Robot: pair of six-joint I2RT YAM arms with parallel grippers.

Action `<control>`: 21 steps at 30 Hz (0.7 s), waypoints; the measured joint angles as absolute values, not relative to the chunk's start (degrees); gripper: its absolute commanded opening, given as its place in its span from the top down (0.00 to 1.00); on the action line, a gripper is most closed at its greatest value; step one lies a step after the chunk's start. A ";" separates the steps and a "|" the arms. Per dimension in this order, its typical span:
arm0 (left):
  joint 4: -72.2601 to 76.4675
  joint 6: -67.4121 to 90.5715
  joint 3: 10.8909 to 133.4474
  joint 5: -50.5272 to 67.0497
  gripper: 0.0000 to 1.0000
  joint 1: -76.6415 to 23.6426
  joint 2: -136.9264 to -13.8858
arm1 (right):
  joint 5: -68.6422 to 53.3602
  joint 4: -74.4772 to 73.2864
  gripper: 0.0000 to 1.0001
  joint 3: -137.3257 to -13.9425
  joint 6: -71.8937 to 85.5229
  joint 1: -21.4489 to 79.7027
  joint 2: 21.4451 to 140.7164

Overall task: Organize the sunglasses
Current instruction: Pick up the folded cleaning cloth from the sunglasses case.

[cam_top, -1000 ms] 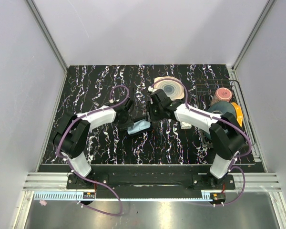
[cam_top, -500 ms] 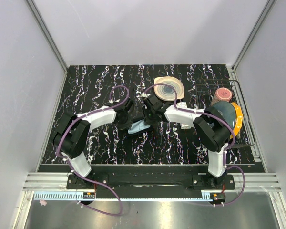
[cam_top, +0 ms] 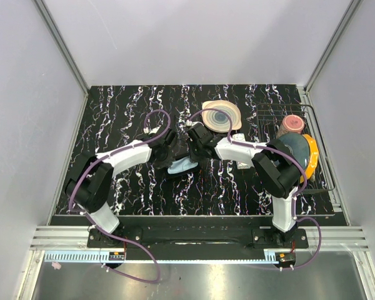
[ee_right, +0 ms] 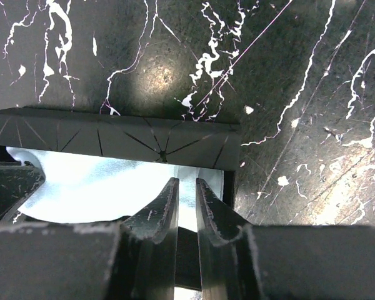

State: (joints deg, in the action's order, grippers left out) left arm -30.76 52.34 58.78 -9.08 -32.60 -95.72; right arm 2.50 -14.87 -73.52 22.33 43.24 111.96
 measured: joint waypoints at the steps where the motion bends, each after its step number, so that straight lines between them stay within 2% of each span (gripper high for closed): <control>1: -30.72 52.25 58.81 -9.37 1.00 -32.69 -95.31 | 2.50 -14.87 0.78 -73.52 22.31 43.24 111.96; 16: -29.43 50.06 58.78 -11.46 1.00 -34.61 -91.81 | 2.44 -14.94 0.77 -73.52 22.33 43.24 112.75; 18: -28.67 49.52 58.78 -11.42 1.00 -34.96 -90.87 | 2.46 -14.94 0.75 -73.52 22.35 43.24 112.75; 21: -28.14 48.99 58.83 -11.16 1.00 -35.22 -89.69 | 2.50 -15.18 0.66 -73.52 22.52 43.24 112.57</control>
